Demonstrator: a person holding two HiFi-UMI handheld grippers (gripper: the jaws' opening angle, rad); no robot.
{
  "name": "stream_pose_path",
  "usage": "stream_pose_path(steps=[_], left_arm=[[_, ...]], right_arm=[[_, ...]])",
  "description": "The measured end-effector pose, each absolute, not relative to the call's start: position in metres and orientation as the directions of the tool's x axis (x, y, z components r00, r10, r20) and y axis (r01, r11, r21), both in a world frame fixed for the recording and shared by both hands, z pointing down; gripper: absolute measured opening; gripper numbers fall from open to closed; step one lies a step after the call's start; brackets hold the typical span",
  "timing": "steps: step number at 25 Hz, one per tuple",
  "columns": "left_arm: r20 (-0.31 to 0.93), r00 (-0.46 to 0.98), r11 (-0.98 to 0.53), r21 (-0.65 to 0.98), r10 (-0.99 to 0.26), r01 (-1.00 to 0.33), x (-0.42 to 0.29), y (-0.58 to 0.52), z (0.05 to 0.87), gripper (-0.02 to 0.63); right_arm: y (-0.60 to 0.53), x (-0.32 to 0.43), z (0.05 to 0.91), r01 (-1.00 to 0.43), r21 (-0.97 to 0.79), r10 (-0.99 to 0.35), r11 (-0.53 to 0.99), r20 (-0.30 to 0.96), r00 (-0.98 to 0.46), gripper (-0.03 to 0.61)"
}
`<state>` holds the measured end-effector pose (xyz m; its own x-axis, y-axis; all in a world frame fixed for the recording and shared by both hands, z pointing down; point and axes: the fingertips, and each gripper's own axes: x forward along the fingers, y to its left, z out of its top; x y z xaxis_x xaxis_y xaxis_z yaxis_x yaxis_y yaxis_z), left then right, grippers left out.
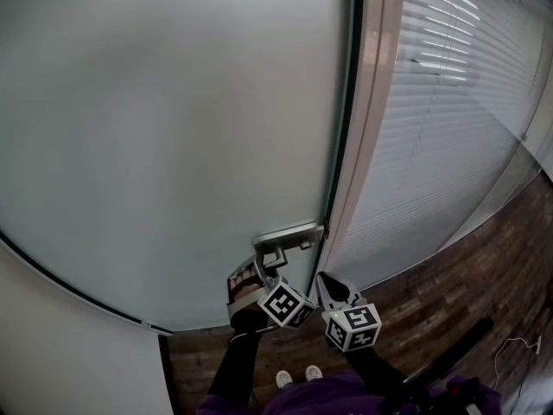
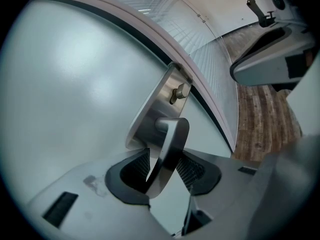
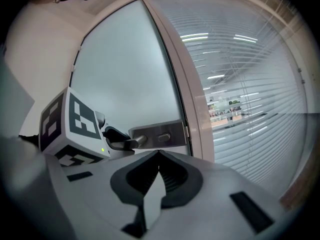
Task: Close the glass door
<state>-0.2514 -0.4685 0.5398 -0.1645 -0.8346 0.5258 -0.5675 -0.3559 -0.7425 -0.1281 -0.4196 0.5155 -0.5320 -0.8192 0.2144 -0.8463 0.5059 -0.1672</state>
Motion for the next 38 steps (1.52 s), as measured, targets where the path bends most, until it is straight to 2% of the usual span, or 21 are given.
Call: stream_pose_path(steps=[19, 25, 28, 31, 35, 38], left_arm=[[0.421, -0.123, -0.321, -0.823, -0.899, -0.469, -0.245, -0.456, 0.53, 0.149], [0.332, -0.118, -0.246, -0.855, -0.936, -0.458, -0.244, -0.435, 0.515, 0.149], [0.277, -0.097, -0.191, -0.838, -0.956, -0.511, -0.246, -0.42, 0.498, 0.147], [0.233, -0.077, -0.123, -0.734, -0.969, -0.668, -0.25, -0.401, 0.484, 0.146], [0.157, -0.122, 0.03, -0.491, -0.98, -0.871, -0.267, -0.376, 0.475, 0.002], [0.158, -0.115, 0.077, -0.228, -0.981, -0.971, -0.279, -0.363, 0.48, 0.002]], right_arm=[[-0.412, -0.135, 0.503, -0.836, -0.154, -0.813, 0.528, 0.195, -0.549, -0.003], [-0.409, -0.138, 0.5, -0.831, -0.153, -0.81, 0.535, 0.189, -0.556, -0.003], [-0.41, -0.136, 0.498, -0.835, -0.148, -0.815, 0.53, 0.184, -0.55, -0.003], [-0.408, -0.14, 0.497, -0.834, -0.153, -0.815, 0.531, 0.178, -0.551, -0.003], [-0.405, -0.149, 0.495, -0.823, -0.157, -0.806, 0.545, 0.171, -0.566, -0.003], [-0.403, -0.15, 0.494, -0.822, -0.162, -0.805, 0.546, 0.169, -0.568, -0.003]])
